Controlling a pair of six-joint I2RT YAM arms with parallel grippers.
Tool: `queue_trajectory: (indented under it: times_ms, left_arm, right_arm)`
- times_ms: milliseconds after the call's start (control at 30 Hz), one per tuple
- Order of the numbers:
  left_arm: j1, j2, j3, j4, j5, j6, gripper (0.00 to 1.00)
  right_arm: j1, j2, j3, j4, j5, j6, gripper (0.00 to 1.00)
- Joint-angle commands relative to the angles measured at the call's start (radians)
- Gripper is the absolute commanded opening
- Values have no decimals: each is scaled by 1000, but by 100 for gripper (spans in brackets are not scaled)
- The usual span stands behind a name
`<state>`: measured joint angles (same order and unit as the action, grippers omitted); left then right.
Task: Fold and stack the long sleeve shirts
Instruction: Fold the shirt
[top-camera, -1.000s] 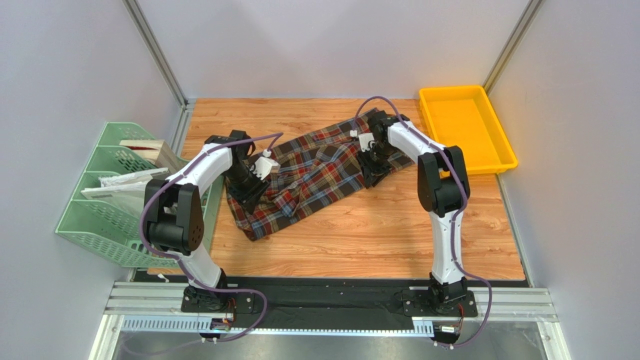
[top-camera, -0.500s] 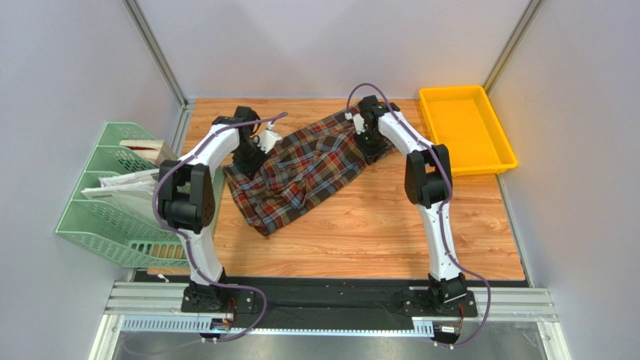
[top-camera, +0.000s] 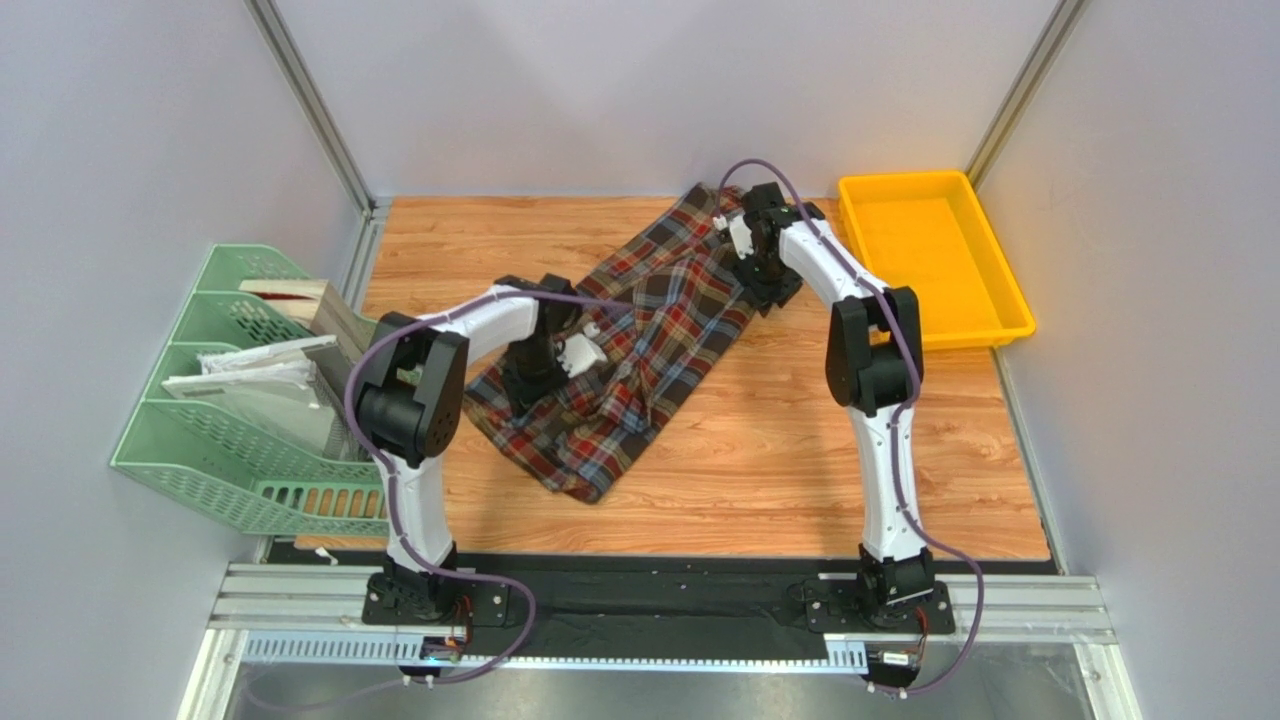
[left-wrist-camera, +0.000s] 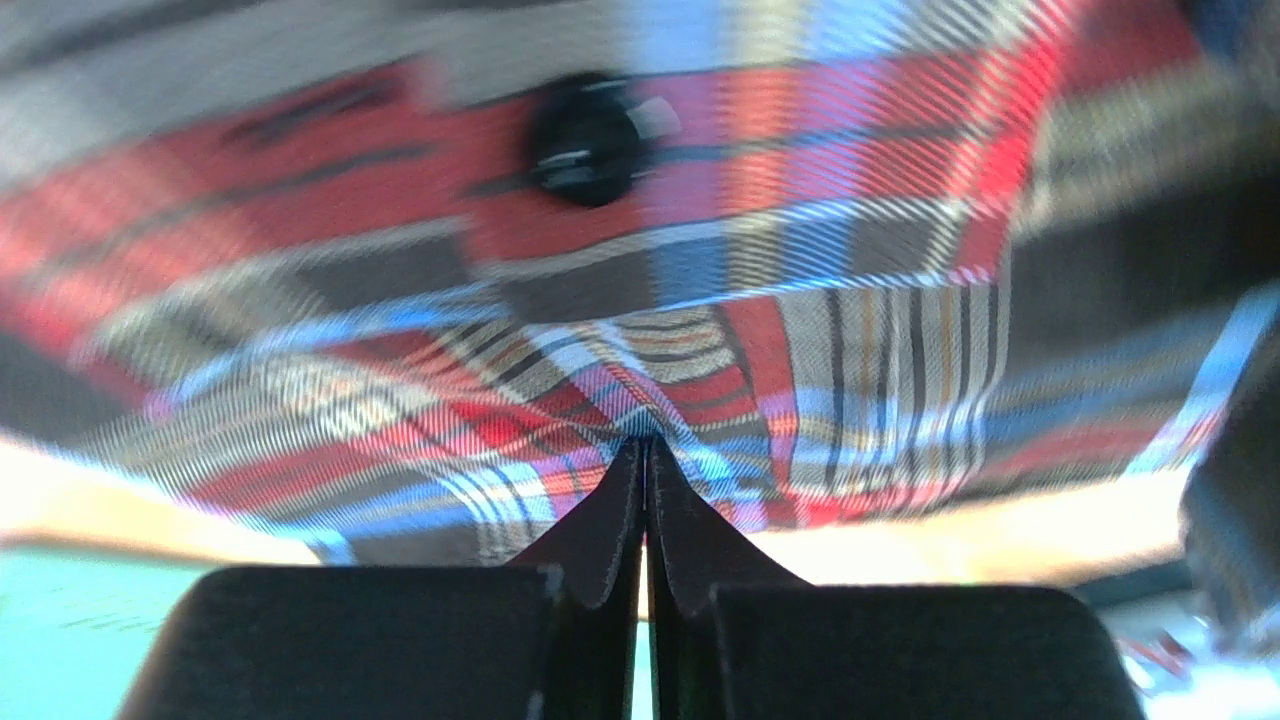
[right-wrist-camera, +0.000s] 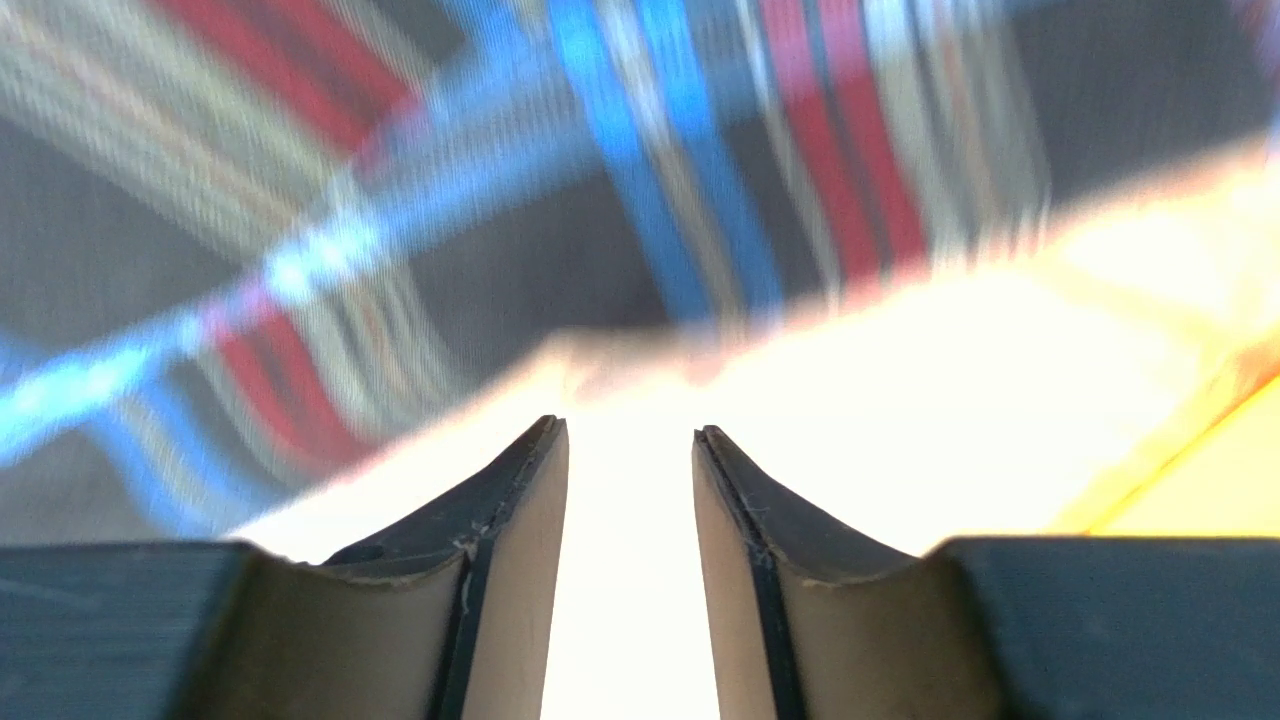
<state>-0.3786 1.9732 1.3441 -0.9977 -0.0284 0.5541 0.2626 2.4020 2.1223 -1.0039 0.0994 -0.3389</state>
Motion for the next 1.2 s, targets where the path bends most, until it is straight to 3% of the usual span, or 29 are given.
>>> queue_trajectory:
  times_ms: [0,100,200,267,333,400,433,500,567,700,900,1033,1167]
  left_arm:
    - [-117,-43,-92,-111,187,-108,1]
    - [-195,-60,-88,-150,356,-187,0]
    - [-206,-135,-92,-110,459,-268,7]
    - [-162,-200,-98,-67,519,-282,16]
    - [-103,-318,-126,-33,666,-305,28]
    - [-97,-435,-170,30,761,-331,36]
    - [-106,-470,-186,57,774,-385,45]
    - [-118,-540,-236,148,795,-445,49]
    - [-121,-566,-273,223,805,-516,50]
    - [-121,-620,-368,307,757,-585,50]
    - [-120,-714,-483,462,713,-736,51]
    - [-121,-738,-539,522,717,-767,51]
    - [-118,-770,-569,542,693,-760,51]
  right_arm:
    - [-19,-245,-108,-13,-86,-15,42]
    - [-23,-317,-192,-74,-208,-2,42]
    - [-25,-430,-323,-111,-381,26,42]
    - [-25,-541,-459,-96,-528,60,42]
    - [-23,-605,-537,-78,-608,83,42]
    - [-22,-673,-614,-71,-714,116,42]
    - [-19,-693,-634,-46,-745,135,41]
    - [6,-742,-682,-6,-791,199,43]
    - [39,-754,-687,54,-796,263,47]
    - [168,-672,-607,80,-730,333,64]
    - [291,-538,-552,88,-575,393,63]
    - [334,-495,-538,71,-523,344,62]
    - [389,-582,-683,134,-445,240,68]
